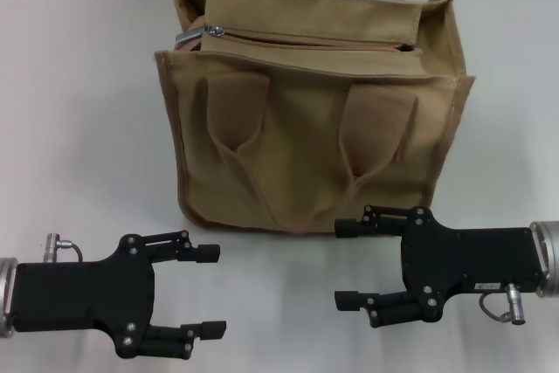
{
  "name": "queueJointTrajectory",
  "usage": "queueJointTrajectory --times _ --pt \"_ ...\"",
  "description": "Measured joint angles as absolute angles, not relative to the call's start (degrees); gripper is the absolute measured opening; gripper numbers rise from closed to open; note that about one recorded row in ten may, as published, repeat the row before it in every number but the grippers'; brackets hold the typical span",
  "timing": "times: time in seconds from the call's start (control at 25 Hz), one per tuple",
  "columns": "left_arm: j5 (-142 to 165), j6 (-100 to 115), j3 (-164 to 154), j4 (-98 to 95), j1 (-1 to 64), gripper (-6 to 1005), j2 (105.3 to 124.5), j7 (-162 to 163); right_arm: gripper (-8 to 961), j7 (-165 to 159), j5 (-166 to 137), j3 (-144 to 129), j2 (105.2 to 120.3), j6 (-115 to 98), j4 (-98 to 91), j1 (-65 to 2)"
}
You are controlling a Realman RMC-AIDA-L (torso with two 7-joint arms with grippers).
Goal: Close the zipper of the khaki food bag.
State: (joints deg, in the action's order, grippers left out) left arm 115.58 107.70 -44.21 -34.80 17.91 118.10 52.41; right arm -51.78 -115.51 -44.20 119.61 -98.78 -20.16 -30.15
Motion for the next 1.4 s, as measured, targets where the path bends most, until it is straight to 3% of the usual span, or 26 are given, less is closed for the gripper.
queueJointTrajectory --times 0.52,0.92,1.4 --pt "114.31 105.09 -42.18 -34.25 18.26 797 118.53 52.02 818 -50.29 -115.24 -43.57 119.73 -98.78 -18.67 -30.31" --pt "108.54 97.88 -16.49 -26.22 17.88 795 118.59 48.42 818 -43.04 -112.41 -43.38 119.7 -97.96 -12.59 -30.69" --pt "106.18 85.78 -13.11 -18.69 23.99 793 118.74 44.04 817 -39.18 -112.23 -43.32 119.86 -95.81 -7.44 -32.32"
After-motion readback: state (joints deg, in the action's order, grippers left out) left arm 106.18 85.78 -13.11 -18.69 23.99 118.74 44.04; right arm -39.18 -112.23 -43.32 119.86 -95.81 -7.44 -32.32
